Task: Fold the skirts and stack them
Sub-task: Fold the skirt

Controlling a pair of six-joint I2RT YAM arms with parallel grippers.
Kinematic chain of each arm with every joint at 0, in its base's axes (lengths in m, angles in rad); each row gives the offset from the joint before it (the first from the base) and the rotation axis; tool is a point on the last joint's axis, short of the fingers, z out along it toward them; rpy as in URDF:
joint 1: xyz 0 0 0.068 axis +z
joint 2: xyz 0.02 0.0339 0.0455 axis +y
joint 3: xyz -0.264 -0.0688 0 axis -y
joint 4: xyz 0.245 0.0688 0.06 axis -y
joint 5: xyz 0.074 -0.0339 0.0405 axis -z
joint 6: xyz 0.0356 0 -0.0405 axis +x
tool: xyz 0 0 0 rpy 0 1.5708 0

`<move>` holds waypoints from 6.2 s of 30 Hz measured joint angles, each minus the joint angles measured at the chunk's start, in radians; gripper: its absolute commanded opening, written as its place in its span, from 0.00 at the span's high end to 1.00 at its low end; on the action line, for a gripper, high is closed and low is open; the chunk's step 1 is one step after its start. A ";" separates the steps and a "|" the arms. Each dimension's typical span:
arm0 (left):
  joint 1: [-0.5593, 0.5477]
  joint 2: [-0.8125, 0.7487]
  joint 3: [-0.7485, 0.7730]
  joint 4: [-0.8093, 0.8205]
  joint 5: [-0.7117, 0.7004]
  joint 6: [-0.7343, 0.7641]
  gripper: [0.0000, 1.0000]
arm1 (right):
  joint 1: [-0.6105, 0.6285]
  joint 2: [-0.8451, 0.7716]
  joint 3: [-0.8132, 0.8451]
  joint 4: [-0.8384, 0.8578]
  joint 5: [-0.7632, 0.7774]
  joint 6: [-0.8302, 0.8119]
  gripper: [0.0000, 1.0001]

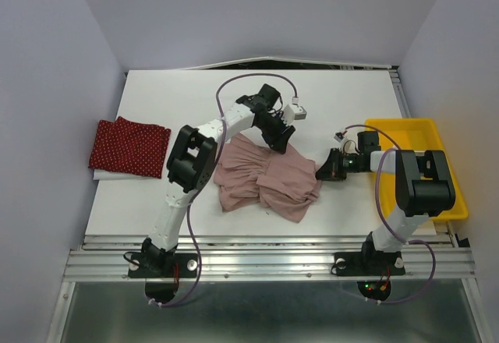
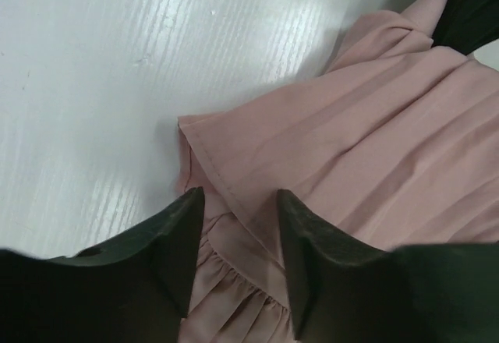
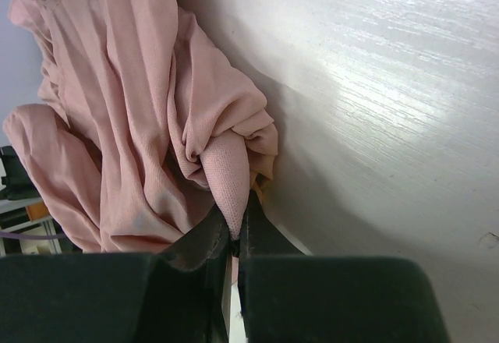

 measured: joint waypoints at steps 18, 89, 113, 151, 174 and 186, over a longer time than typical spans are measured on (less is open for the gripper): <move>0.006 -0.332 -0.262 -0.024 0.144 0.036 1.00 | 0.000 0.000 0.000 0.000 0.007 -0.005 0.99; 0.117 -0.147 -0.316 0.282 -0.211 0.072 0.64 | 0.313 -0.296 0.047 -0.353 0.016 0.266 0.24; -0.237 -1.130 -1.111 0.393 -0.377 0.276 0.47 | 0.289 0.142 0.703 -0.100 0.159 -0.066 0.38; -0.447 -0.908 -1.264 0.566 -0.513 0.538 0.47 | 0.389 0.447 0.750 0.159 0.222 -0.074 0.48; -0.420 -0.886 -1.256 0.627 -0.545 0.512 1.00 | 0.393 0.447 0.719 0.129 0.236 -0.158 0.66; -0.414 -1.065 -1.197 0.418 -0.371 0.461 1.00 | 0.415 0.357 0.589 0.039 0.180 -0.277 0.63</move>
